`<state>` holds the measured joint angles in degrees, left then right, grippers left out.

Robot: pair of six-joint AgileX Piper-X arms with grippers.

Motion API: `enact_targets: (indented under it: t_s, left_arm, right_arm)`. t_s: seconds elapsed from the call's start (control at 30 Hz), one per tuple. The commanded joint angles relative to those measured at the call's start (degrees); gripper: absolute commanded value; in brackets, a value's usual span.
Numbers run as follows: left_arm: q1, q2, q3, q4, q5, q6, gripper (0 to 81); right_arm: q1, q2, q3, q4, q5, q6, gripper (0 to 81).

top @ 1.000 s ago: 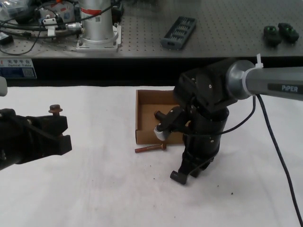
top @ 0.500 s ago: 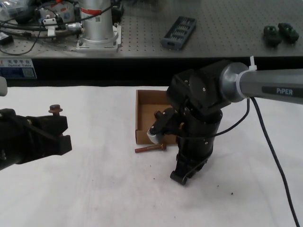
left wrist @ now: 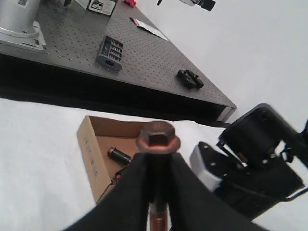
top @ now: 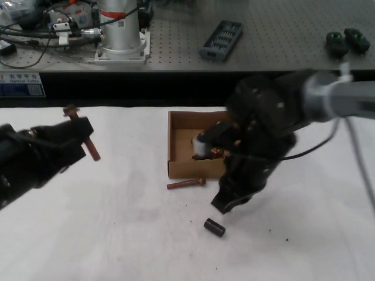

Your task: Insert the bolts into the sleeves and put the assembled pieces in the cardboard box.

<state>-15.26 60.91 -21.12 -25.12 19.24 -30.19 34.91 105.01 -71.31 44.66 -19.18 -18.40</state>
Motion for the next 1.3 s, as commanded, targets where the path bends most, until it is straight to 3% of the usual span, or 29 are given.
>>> enact_targets:
  t_s: [0.0, 0.23, 0.37, 0.53, 0.7, 1.1, 1.27]
  left_arm:
    - [-0.09, 4.73, 0.16, -7.68, 4.47, -3.59, 5.0]
    - [-2.90, 18.07, -1.09, -26.36, 6.18, -14.01, 5.0]
    - [-7.61, 23.41, -3.53, -30.21, 7.19, -16.60, 5.0]
    - [-14.68, 26.22, -6.34, -30.75, 7.19, -16.76, 5.0]
    - [-18.82, 26.33, -6.17, -30.75, 7.02, -17.22, 5.0]
    - [-20.30, 30.35, -2.67, -35.96, 4.13, -14.17, 5.0]
    - [-19.23, 32.44, -2.24, -36.98, 2.91, -6.59, 5.0]
  right_arm:
    - [-0.91, -5.21, 3.36, -3.27, -3.40, -0.08, 4.0]
    - [-1.25, -21.41, 23.63, -21.48, -8.23, 7.50, 4.0]
    - [-0.59, -26.36, 31.81, -31.31, -10.66, 12.04, 4.0]
    - [-0.57, -26.93, 36.93, -40.47, -14.24, 15.78, 4.0]
    - [-0.57, -26.81, 37.78, -42.96, -15.23, 15.43, 4.0]
    - [-0.57, -23.51, 38.42, -48.41, -20.17, 14.55, 4.0]
    - [-0.75, -21.00, 38.42, -54.20, -24.24, 14.79, 4.0]
